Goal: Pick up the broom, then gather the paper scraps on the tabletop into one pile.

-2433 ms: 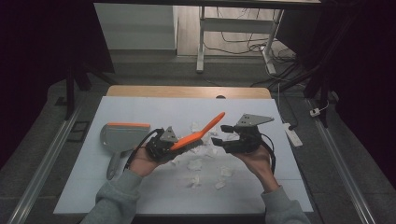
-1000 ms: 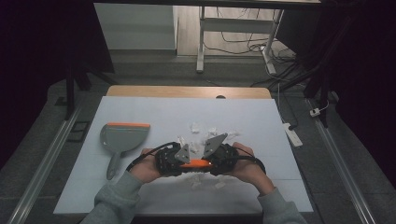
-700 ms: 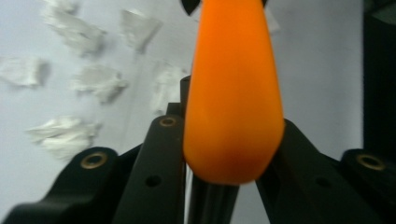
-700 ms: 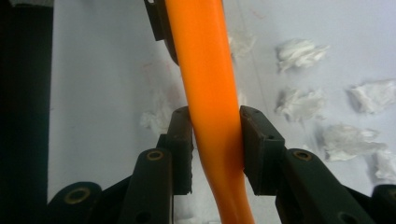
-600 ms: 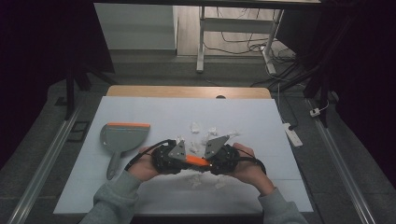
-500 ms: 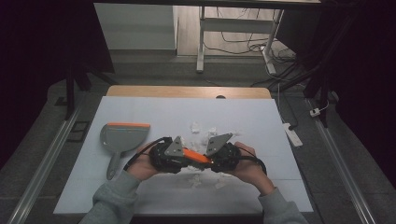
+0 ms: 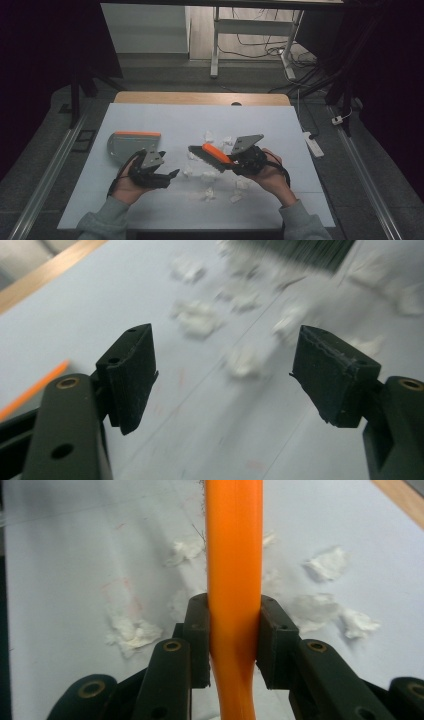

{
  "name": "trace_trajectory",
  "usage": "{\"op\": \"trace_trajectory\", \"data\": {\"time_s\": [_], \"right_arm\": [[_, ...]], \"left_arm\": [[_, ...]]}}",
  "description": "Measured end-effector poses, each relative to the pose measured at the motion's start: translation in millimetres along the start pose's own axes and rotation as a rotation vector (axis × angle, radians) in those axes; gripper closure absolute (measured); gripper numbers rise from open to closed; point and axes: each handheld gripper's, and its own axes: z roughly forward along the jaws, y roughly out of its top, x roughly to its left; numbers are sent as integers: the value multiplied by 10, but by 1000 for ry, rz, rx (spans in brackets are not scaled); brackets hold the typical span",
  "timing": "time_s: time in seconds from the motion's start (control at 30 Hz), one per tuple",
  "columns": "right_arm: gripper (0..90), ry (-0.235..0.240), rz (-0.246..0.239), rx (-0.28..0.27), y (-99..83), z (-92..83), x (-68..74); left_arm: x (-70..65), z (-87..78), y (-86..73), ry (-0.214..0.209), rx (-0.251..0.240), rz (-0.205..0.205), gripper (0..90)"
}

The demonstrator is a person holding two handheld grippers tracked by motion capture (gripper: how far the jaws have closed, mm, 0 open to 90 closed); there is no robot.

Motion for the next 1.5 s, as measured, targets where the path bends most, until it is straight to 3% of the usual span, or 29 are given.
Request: {"op": "trace_trajectory", "data": {"time_s": [0.2,0.3,0.37,0.5,0.63,0.77,0.97,1.1,1.27,1.5], "right_arm": [[696,-45,40,-12,-54,-46,-95],[697,-75,59,-15,-80,-81,-137],[696,-107,90,-9,-91,-110,-165],[697,-151,156,-19,-130,-192,-243],[697,-221,208,-39,-208,-285,-345],[697,-252,249,-52,-275,-376,-435],[697,-281,276,-52,-322,-459,-501],[697,-314,302,-24,-354,-475,-549],[697,-322,329,-16,-417,-507,-661],[697,-338,389,51,-527,-495,-878]], "left_arm": [[47,-174,-259,46,-31,-94,264],[56,-265,-351,74,-48,-114,263],[87,-312,-410,74,-54,-134,261],[188,-365,-527,24,-56,-186,227],[232,-380,-620,39,-51,-194,198],[251,-375,-666,31,-71,-202,168],[279,-363,-681,55,-88,-208,154],[292,-343,-687,46,-82,-214,165],[263,-306,-711,89,-53,-195,165],[292,-291,-712,58,-62,-206,181]]}}
